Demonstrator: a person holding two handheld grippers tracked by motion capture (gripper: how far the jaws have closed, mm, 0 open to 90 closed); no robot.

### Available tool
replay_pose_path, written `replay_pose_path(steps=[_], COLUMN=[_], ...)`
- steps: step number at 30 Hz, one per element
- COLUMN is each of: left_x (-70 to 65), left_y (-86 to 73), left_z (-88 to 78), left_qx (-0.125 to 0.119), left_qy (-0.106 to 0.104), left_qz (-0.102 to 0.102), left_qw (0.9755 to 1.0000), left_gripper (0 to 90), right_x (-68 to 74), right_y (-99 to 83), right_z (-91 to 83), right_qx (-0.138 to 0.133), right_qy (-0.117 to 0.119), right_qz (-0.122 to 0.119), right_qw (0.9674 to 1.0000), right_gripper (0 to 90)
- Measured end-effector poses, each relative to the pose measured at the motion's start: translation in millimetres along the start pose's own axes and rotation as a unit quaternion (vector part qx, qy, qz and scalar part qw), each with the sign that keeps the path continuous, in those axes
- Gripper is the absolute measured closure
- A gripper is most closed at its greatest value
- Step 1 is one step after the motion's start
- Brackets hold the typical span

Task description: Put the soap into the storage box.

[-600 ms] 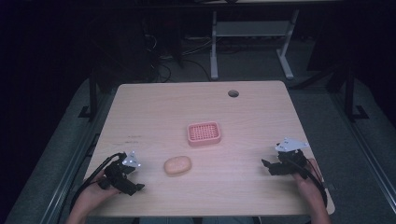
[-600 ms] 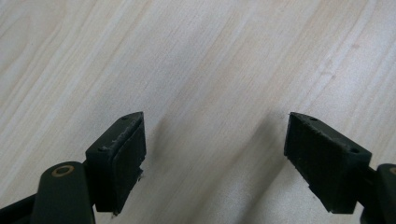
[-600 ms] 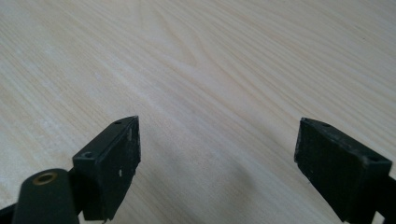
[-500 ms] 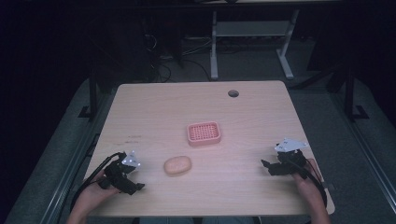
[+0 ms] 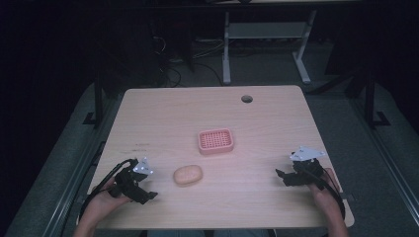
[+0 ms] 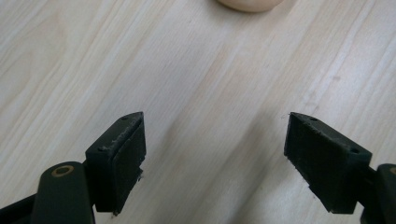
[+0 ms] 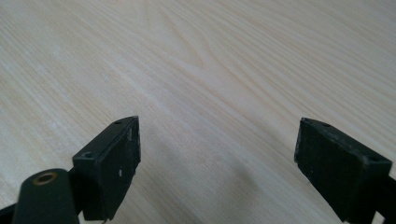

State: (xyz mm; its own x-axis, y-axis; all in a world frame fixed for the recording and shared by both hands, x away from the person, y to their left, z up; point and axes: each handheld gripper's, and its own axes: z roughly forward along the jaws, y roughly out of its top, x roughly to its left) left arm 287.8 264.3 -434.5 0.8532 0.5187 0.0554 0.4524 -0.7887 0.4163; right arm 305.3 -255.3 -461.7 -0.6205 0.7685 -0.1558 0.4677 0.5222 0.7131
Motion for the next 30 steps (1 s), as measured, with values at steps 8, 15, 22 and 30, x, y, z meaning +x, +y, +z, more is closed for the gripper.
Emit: replay_pose_path(steps=[8,15,22,30], left_x=[-2.6,-4.6,-5.3,-7.1], left_y=[11.5,24.6,39.3,52.9], left_z=[4.9,5.5,9.3,17.3], left_qx=[0.008,0.007,0.009,0.015], left_qy=[-0.005,-0.008,-0.011,-0.019], left_qz=[0.012,0.026,0.037,0.047], left_qw=[0.9999,0.9996,0.9992,0.9986], left_gripper=[20.8,20.8,20.9,20.9], right_x=[0.4,0.9,1.7,1.0], right_y=[0.3,0.3,0.6,0.4], right_z=[0.2,1.7,2.1,1.8], right_qx=[0.000,0.002,0.002,0.000], right_qy=[0.001,0.004,0.005,0.006], right_qz=[-0.001,-0.005,-0.005,-0.004], right_qw=[1.0000,1.0000,1.0000,1.0000], right_gripper=[13.9,13.9,13.9,13.9])
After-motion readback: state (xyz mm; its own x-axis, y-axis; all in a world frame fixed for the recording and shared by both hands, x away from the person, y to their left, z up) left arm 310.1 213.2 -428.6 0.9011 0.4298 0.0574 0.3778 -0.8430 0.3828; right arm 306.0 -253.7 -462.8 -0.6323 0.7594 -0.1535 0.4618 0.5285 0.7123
